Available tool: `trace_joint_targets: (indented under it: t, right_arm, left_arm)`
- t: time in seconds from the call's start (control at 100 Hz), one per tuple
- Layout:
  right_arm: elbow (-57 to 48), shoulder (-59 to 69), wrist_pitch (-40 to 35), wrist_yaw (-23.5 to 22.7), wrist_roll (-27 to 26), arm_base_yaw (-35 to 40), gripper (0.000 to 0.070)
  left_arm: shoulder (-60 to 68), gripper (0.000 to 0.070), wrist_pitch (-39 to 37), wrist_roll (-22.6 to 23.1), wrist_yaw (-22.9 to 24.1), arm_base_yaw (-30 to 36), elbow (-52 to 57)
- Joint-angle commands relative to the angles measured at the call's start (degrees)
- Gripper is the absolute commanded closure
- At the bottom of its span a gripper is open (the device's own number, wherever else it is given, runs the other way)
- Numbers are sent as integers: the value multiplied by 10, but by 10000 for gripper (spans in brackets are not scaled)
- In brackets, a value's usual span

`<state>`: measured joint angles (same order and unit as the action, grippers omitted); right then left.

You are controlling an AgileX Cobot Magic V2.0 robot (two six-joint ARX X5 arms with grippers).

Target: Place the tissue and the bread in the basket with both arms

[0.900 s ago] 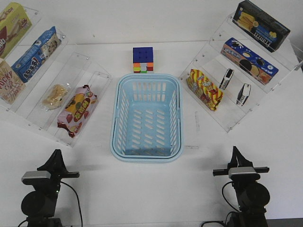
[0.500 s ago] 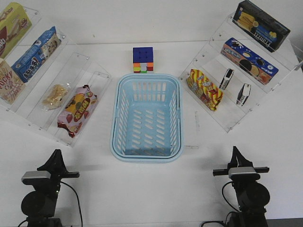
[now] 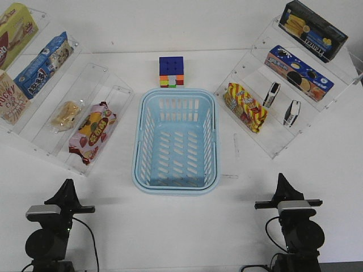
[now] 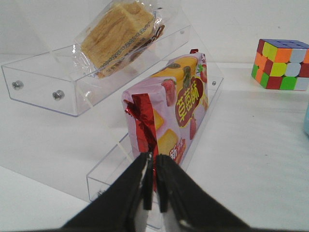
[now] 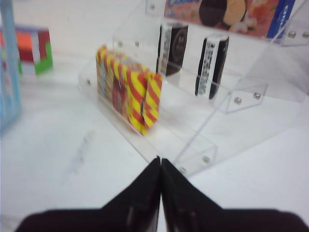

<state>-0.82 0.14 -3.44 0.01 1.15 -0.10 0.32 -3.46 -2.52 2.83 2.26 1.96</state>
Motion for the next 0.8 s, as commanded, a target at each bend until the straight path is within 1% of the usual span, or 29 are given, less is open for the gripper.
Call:
trace_joint_targets:
  t: [0.0, 0.07, 0.15, 0.19, 0.28, 0.34, 0.41, 0.43, 0.45, 0.48, 0.53, 0.55, 0.56, 0.68, 0.79]
  right_arm:
    - [1, -1, 23, 1, -159, -1, 700]
    - [-13, -1, 32, 4, -206, -2, 700]
    - [-59, 14, -11, 60, -244, -3, 700]
    - [-85, 38, -31, 76, -243, -3, 700]
    - [-146, 122, -62, 75, -235, -5, 700]
    - [-187, 193, -68, 68, -221, -6, 700]
    - [-238, 278, -66, 47, -198, -6, 699]
    - [-253, 302, -66, 40, -190, -6, 680]
    - [-269, 327, -67, 35, -184, -6, 640]
    - [-293, 363, -70, 28, -173, -6, 539]
    - [-334, 419, -77, 29, -158, -6, 336]
    - [-349, 441, -79, 31, -153, -6, 282]
    - [-357, 451, -81, 33, -150, -6, 268]
    - [-445, 567, -86, 50, -105, -10, 271]
    - [-518, 657, -87, 66, -78, -19, 272]
  left_arm:
    - [-1, 699, -9, 1, -1, -1, -11]
    - [-1, 699, -9, 1, -1, -1, -11]
    - [-1, 699, -9, 1, -1, -1, -11]
    - [-1, 699, -9, 1, -1, -1, -11]
    - [-1, 699, -9, 1, -1, -1, -11]
    - [-1, 699, -9, 1, -1, -1, -11]
    - [-1, 699, -9, 1, -1, -1, -11]
    - [-1, 699, -9, 1, -1, -1, -11]
    - [-1, 699, -9, 1, -1, -1, -11]
    - [-1, 699, -9, 1, -1, -1, -11]
    - [-1, 699, -9, 1, -1, -1, -11]
    - [-1, 699, -9, 1, -1, -1, -11]
    - [-1, 699, -9, 1, -1, -1, -11]
    - [-1, 699, -9, 1, -1, -1, -11]
    - [-1, 699, -9, 1, -1, -1, -11]
